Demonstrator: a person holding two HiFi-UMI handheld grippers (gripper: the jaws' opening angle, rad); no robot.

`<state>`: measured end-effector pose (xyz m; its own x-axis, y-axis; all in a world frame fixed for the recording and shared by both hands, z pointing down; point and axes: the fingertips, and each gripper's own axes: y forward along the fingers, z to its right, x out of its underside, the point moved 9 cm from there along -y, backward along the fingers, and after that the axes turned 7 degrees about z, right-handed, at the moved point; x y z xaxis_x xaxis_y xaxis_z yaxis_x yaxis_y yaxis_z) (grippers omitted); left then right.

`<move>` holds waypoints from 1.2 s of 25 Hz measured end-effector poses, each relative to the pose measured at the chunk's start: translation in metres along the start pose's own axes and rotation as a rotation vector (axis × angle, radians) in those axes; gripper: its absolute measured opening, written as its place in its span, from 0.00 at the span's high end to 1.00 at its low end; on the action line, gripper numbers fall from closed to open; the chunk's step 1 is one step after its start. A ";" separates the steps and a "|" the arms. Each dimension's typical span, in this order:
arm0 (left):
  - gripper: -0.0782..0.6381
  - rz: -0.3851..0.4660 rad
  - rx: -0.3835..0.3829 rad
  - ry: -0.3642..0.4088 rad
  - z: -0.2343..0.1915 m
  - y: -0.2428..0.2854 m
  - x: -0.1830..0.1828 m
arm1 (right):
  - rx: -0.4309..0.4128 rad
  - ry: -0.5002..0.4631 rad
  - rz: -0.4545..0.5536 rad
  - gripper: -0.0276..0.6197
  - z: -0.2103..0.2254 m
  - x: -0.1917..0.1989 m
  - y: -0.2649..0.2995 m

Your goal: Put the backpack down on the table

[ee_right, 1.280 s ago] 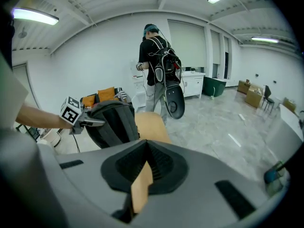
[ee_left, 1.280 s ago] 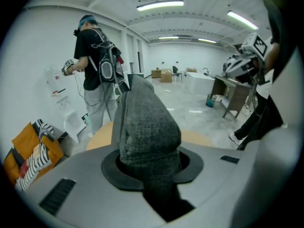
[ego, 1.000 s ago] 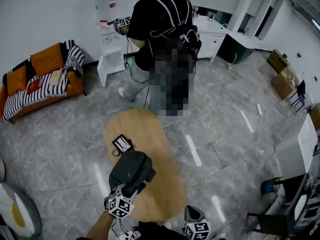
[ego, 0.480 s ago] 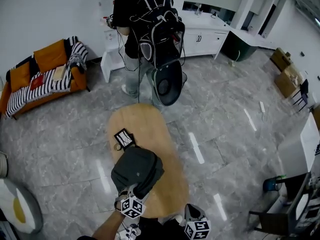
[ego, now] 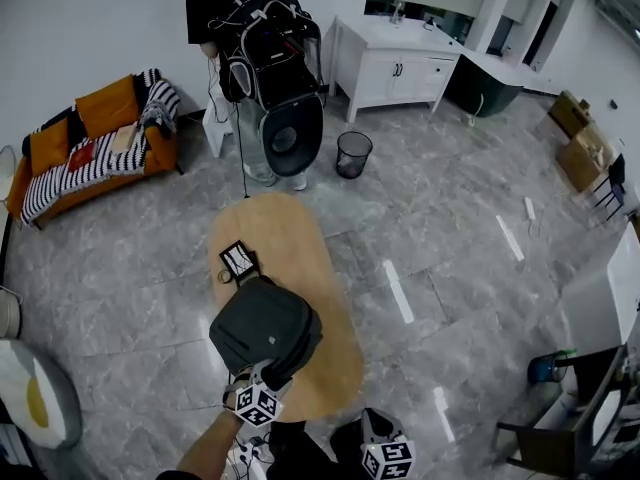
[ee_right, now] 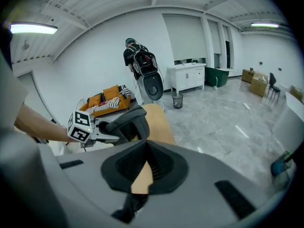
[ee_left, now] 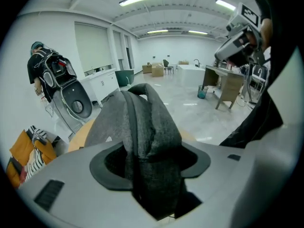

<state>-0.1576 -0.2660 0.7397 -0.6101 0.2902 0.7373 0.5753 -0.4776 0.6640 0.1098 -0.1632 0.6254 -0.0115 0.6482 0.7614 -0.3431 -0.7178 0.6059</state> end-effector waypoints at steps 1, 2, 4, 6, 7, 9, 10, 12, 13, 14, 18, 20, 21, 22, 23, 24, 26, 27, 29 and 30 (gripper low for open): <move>0.54 -0.012 -0.003 0.012 0.006 0.004 0.000 | -0.014 -0.013 -0.010 0.94 0.006 0.003 -0.005; 0.54 -0.021 -0.008 0.019 0.011 0.008 -0.001 | -0.026 -0.026 -0.023 0.94 0.012 0.006 -0.011; 0.54 -0.036 -0.016 0.027 0.022 0.015 -0.003 | -0.039 -0.038 -0.040 0.94 0.026 0.015 -0.019; 0.54 -0.051 -0.020 0.036 0.032 0.024 -0.004 | -0.045 -0.040 -0.053 0.94 0.042 0.026 -0.022; 0.54 -0.058 -0.020 0.043 0.037 0.029 -0.004 | -0.048 -0.041 -0.061 0.94 0.049 0.030 -0.023; 0.54 -0.074 -0.012 0.053 0.049 0.040 -0.003 | -0.049 -0.039 -0.074 0.94 0.060 0.039 -0.023; 0.53 -0.082 -0.003 0.052 0.054 0.045 -0.001 | -0.049 -0.037 -0.080 0.94 0.063 0.042 -0.023; 0.52 -0.102 0.023 0.036 0.065 0.054 0.004 | -0.049 -0.029 -0.089 0.94 0.065 0.045 -0.020; 0.51 -0.114 0.036 0.029 0.071 0.060 0.006 | -0.050 -0.025 -0.093 0.94 0.066 0.045 -0.019; 0.51 -0.129 0.046 0.026 0.079 0.066 0.009 | -0.053 -0.023 -0.098 0.94 0.066 0.045 -0.018; 0.50 -0.193 0.076 0.031 0.111 0.093 0.023 | -0.054 -0.021 -0.096 0.94 0.067 0.043 -0.026; 0.49 -0.211 0.091 0.020 0.121 0.108 0.028 | -0.041 -0.011 -0.096 0.94 0.071 0.046 -0.031; 0.48 -0.217 0.103 0.007 0.126 0.115 0.031 | -0.034 -0.005 -0.102 0.94 0.074 0.049 -0.033; 0.48 -0.224 0.115 -0.007 0.131 0.123 0.033 | -0.030 -0.001 -0.110 0.94 0.077 0.053 -0.035; 0.47 -0.233 0.128 -0.020 0.135 0.129 0.035 | -0.028 0.002 -0.120 0.94 0.078 0.056 -0.036; 0.46 -0.243 0.138 -0.031 0.140 0.135 0.038 | -0.028 0.002 -0.129 0.94 0.079 0.059 -0.037; 0.46 -0.266 0.150 -0.048 0.147 0.145 0.042 | -0.034 -0.003 -0.144 0.94 0.078 0.063 -0.039; 0.46 -0.280 0.152 -0.059 0.150 0.149 0.045 | -0.038 -0.007 -0.151 0.94 0.077 0.064 -0.039; 0.46 -0.299 0.158 -0.102 0.152 0.156 0.049 | -0.040 -0.014 -0.164 0.94 0.078 0.065 -0.038; 0.46 -0.301 0.166 -0.147 0.151 0.160 0.050 | -0.038 -0.014 -0.168 0.94 0.080 0.065 -0.038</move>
<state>-0.0138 -0.2028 0.9012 -0.6877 0.5189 0.5077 0.4697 -0.2153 0.8562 0.1968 -0.1139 0.6704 0.0618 0.7543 0.6537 -0.3746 -0.5895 0.7157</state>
